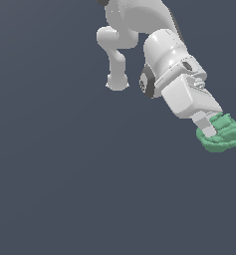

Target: Pick up the object and move it to a goal position.

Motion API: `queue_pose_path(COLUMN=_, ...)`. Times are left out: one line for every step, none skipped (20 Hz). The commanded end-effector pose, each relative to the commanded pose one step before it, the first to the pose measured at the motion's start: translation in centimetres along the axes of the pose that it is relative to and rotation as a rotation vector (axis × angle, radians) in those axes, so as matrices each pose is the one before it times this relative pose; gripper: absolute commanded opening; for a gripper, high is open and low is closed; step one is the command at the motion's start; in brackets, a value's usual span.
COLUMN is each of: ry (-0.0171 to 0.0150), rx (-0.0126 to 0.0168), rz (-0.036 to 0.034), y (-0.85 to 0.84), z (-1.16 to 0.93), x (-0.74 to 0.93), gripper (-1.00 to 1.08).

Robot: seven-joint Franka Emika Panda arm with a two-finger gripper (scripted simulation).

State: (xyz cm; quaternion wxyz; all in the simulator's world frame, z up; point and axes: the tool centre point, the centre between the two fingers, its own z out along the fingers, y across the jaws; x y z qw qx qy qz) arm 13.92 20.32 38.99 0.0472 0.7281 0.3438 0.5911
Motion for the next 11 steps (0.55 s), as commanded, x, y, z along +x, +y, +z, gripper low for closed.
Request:
queue_pose_path(ry=0.05301, rx=-0.01960, rz=-0.01328, y=0.252, z=-0.632, x=2.090, gripper=-1.00)
queue_pose_path(ry=0.01625, rx=-0.00591, rz=-0.00421, y=0.074, z=-0.189, x=0.654, gripper=-1.00)
queue_pose_path(ry=0.01442, rx=-0.00525, rz=-0.00375, y=0.066, z=-0.169, x=0.581, gripper=-1.00)
queue_pose_path(ry=0.01257, rx=-0.00458, rz=-0.00329, y=0.057, z=-0.148, x=0.507, gripper=-1.00)
queue_pose_path(ry=0.01072, rx=-0.00392, rz=-0.00283, y=0.048, z=-0.127, x=0.432, gripper=-1.00)
queue_pose_path(ry=0.00889, rx=-0.00327, rz=-0.00239, y=0.040, z=-0.108, x=0.358, gripper=-1.00)
queue_pose_path(ry=0.00706, rx=-0.00263, rz=-0.00194, y=0.031, z=-0.088, x=0.285, gripper=-1.00)
queue_pose_path(ry=0.00526, rx=-0.00199, rz=-0.00150, y=0.022, z=-0.068, x=0.212, gripper=-1.00)
queue_pose_path(ry=0.00361, rx=-0.00140, rz=-0.00109, y=0.016, z=-0.054, x=0.149, gripper=-1.00)
queue_pose_path(ry=0.00184, rx=-0.00074, rz=-0.00060, y=0.006, z=-0.025, x=0.071, gripper=-1.00)
queue_pose_path(ry=0.00061, rx=-0.00025, rz=-0.00021, y=0.003, z=-0.012, x=0.026, gripper=-1.00)
